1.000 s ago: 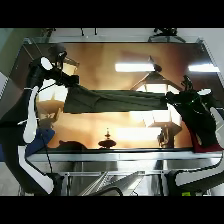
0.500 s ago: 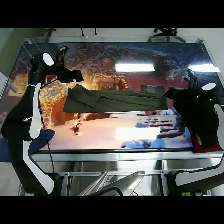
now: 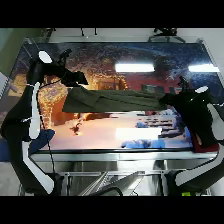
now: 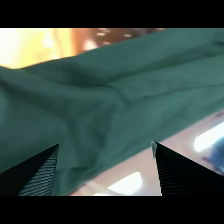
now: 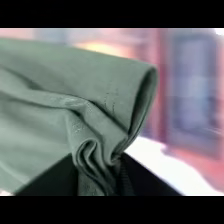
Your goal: Fold the shirts.
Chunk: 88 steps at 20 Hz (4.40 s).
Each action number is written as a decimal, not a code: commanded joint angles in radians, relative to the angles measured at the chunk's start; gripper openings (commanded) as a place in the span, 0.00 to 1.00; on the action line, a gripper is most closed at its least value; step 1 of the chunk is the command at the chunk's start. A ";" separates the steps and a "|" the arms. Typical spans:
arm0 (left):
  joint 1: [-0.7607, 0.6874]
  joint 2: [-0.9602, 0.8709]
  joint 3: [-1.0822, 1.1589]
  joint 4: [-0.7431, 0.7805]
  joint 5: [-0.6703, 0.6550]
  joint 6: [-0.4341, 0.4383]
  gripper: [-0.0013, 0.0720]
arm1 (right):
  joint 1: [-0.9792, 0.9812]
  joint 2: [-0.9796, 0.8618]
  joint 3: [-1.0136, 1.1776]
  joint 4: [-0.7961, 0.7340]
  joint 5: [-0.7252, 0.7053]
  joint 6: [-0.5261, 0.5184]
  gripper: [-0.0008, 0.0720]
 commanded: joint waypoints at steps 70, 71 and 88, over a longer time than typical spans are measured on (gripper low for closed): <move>0.201 0.758 -0.503 -0.217 0.219 0.172 0.04 | 0.425 -0.312 0.524 -0.003 0.219 0.386 0.83; 0.201 0.758 -0.503 -0.218 0.219 0.172 0.04 | 0.430 -0.312 0.524 0.012 0.204 0.386 0.83; 0.201 0.757 -0.504 -0.217 0.137 0.172 0.04 | -0.025 0.145 0.736 -0.055 0.210 0.663 0.04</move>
